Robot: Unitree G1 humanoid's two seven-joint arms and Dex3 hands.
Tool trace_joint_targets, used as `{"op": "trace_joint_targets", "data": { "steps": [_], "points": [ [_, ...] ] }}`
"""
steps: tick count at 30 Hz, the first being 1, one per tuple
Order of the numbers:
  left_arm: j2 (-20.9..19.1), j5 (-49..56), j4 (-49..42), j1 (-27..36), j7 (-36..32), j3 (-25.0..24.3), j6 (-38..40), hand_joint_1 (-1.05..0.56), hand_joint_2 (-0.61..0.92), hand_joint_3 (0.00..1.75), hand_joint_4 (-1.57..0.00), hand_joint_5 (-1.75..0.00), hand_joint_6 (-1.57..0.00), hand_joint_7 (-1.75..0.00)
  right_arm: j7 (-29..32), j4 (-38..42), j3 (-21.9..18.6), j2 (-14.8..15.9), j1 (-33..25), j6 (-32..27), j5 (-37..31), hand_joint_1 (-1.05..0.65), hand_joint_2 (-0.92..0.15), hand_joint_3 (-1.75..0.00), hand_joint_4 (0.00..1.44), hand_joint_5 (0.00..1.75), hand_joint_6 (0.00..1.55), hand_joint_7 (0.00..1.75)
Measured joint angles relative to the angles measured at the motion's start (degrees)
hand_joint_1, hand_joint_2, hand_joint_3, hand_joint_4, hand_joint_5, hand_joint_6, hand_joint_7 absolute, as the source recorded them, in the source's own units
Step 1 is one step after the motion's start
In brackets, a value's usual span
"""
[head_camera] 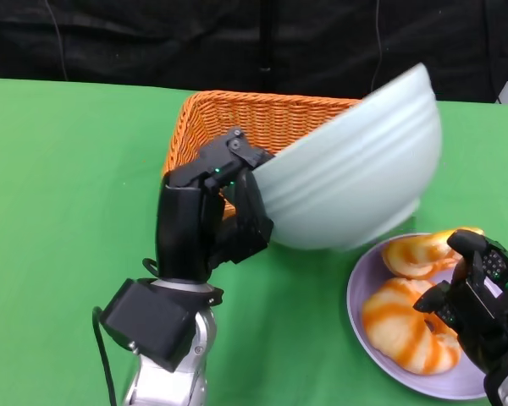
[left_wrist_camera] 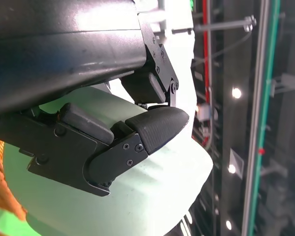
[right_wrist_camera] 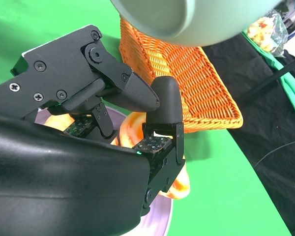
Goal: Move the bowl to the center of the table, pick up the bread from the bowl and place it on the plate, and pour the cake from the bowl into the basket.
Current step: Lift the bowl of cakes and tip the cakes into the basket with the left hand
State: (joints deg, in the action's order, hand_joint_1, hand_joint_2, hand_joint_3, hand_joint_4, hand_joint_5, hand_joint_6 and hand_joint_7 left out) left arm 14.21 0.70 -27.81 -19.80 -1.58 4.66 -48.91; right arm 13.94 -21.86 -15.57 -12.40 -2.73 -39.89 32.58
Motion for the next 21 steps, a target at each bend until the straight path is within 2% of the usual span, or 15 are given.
{"op": "trace_joint_targets", "data": {
  "steps": [8,9,12,21],
  "points": [
    [0.54,0.55,-0.26,-1.03,-4.58,0.30,1.09,-0.20,0.50,1.18,-0.90,-1.51,-0.94,-1.20,0.03,0.40,-0.23,0.34,0.41,0.00,0.09,-0.09,-0.76,-0.98,0.85,1.75,0.68,1.66],
    [0.77,0.57,-0.47,-1.38,-4.98,0.31,1.23,-0.19,0.45,1.26,-0.89,-1.52,-0.93,-1.23,0.04,0.51,-0.28,0.35,0.49,0.00,0.10,-0.09,-0.76,-0.98,0.84,1.75,0.68,1.66],
    [1.68,0.69,-1.07,-2.71,-6.59,0.29,1.31,-0.19,0.40,1.35,-0.89,-1.52,-0.92,-1.24,0.13,0.71,-0.42,0.36,0.64,0.00,0.13,-0.09,-0.79,-0.94,0.84,1.75,0.67,1.66],
    [2.24,0.66,-2.38,-3.45,-7.06,0.30,1.31,-0.20,0.39,1.38,-0.89,-1.50,-0.93,-1.21,0.30,0.72,-0.45,0.38,0.78,0.00,0.15,-0.09,-0.80,-0.92,0.83,1.75,0.66,1.67]
  ]
}}
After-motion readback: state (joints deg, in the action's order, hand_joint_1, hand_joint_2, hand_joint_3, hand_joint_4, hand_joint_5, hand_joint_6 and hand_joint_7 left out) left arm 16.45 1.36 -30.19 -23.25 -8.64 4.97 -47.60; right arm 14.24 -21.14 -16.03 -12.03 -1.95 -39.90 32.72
